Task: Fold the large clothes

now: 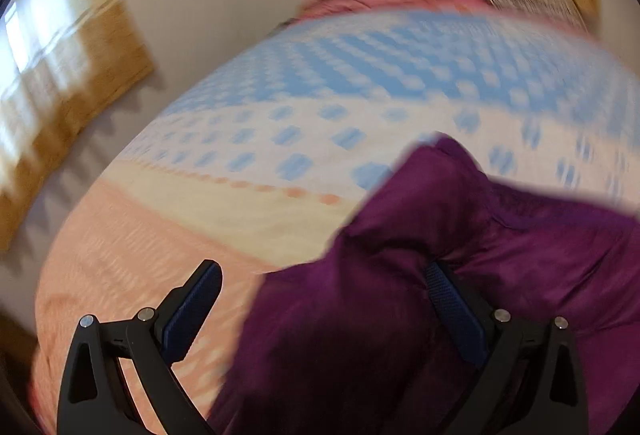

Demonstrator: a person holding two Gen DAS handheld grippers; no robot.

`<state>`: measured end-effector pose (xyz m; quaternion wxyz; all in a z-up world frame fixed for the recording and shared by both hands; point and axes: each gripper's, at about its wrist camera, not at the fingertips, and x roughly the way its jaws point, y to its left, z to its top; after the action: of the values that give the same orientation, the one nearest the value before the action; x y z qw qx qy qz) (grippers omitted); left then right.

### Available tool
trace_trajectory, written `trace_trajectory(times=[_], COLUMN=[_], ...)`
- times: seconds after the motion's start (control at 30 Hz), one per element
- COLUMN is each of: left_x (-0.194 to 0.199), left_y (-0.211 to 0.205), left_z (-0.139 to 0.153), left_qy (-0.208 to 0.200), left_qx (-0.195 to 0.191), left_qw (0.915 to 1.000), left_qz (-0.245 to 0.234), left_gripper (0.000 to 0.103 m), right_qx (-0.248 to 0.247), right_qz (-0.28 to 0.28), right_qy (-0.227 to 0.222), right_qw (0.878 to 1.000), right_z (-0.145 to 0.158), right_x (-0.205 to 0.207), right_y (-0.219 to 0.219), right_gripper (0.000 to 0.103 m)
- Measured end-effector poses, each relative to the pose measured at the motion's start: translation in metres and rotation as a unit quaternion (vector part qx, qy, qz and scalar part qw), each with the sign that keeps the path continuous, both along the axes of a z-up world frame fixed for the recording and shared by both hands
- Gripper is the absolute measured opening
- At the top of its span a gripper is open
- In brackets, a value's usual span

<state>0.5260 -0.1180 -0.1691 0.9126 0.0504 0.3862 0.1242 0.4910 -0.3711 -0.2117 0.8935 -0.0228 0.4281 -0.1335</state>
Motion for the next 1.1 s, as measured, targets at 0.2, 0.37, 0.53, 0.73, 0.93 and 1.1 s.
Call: trace_trajectory(times=[0.2,0.37,0.53,0.73,0.93,1.1], left_x=[-0.042,-0.026,-0.022,-0.020,-0.020,-0.020], left_y=[-0.020,-0.039,-0.028,-0.032,-0.033,-0.033], left_z=[0.035,-0.013,-0.023,-0.027,-0.028,-0.028], left_qy=[-0.068,-0.014,-0.004,0.005,0.007,0.007], left_qx=[-0.027,0.035,-0.004,-0.003,-0.001,-0.001], left_qw=[0.9962,0.9980,0.9989,0.9988,0.9988,0.9988], left_qz=[-0.047,-0.050,-0.047,-0.049,-0.049,-0.049], left_gripper=[0.102,0.102,0.102,0.102,0.102,0.102], right_qx=[0.064,0.047,0.062,0.061,0.056,0.054], right_qz=[0.014,0.033,0.024,0.022,0.021,0.020], right_qy=[-0.082,-0.041,-0.042,-0.032,-0.025,-0.020], right_qw=[0.994,0.998,0.997,0.997,0.998,0.998], right_z=[0.050,0.015,-0.004,-0.007,-0.009,-0.011], right_x=[-0.017,0.004,0.007,0.009,0.011,0.013], right_y=[0.043,0.075,0.069,0.071,0.073,0.073], right_gripper=[0.066,0.066,0.072,0.075,0.076,0.077])
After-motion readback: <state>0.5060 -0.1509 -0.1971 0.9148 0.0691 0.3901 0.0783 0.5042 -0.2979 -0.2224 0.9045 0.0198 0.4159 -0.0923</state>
